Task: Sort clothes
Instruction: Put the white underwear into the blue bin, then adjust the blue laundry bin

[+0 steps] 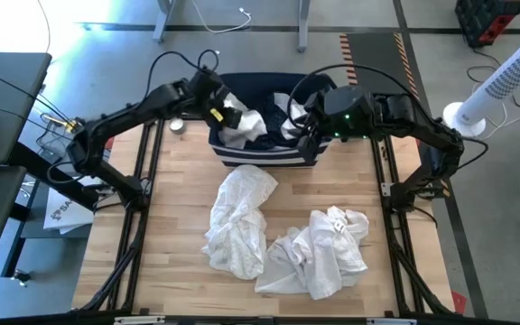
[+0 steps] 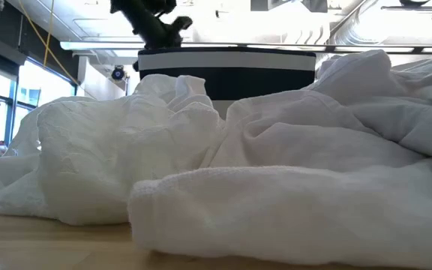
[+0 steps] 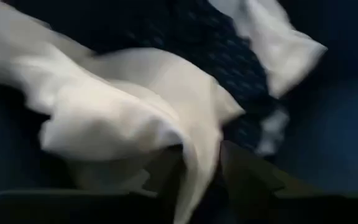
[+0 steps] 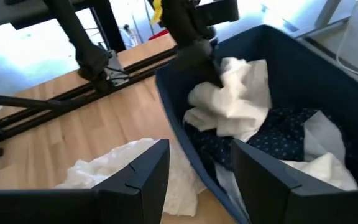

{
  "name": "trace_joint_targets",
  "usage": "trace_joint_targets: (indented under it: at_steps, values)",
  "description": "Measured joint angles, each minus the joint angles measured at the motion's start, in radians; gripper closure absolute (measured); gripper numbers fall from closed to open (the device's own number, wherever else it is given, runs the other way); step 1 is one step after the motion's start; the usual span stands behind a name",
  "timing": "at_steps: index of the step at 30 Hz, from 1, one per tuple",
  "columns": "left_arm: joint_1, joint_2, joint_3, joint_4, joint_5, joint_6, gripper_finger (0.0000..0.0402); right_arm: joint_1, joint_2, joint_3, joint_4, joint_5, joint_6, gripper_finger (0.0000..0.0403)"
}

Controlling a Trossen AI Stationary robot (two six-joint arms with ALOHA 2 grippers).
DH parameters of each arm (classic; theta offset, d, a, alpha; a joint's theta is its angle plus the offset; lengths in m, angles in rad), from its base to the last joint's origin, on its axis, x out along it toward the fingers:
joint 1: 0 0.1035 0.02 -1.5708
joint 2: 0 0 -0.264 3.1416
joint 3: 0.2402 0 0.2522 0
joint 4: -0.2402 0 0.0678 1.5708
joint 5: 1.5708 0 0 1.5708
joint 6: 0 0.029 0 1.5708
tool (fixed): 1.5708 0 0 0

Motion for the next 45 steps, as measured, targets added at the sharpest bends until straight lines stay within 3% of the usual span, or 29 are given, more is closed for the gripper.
trace_joint_targets:
  at_steps: [3, 10, 17, 25, 30, 36, 45]
  values:
    - [0.021, 0.003, 0.022, 0.002, 0.106, -0.038, 0.0259, -0.003, 0.000, 0.000, 0.000, 0.005, 0.000, 0.0234]
    - [0.003, -0.086, 0.171, -0.005, 0.068, -0.052, 0.0244, -0.003, 0.000, 0.000, 0.002, 0.006, 0.006, 0.0234]
    - [-0.067, -0.087, 0.242, 0.060, 0.031, -0.041, 0.0246, -0.003, 0.000, 0.000, 0.002, 0.005, -0.003, 0.0234]
    - [-0.048, 0.169, 0.238, -0.247, 0.016, -0.008, 0.0286, -0.003, 0.000, 0.000, 0.001, -0.015, -0.005, 0.0234]
    - [-0.017, 0.308, 0.254, -0.333, -0.111, 0.059, 0.0317, -0.001, 0.000, 0.000, -0.011, -0.029, 0.030, 0.0234]
    - [-0.024, 0.316, 0.311, -0.358, -0.313, 0.140, 0.0354, -0.001, 0.000, 0.000, -0.012, -0.044, 0.058, 0.0234]
    - [-0.031, 0.182, 0.548, -0.463, -0.287, 0.175, 0.0369, -0.004, -0.018, 0.000, -0.064, 0.001, 0.115, 0.0234]
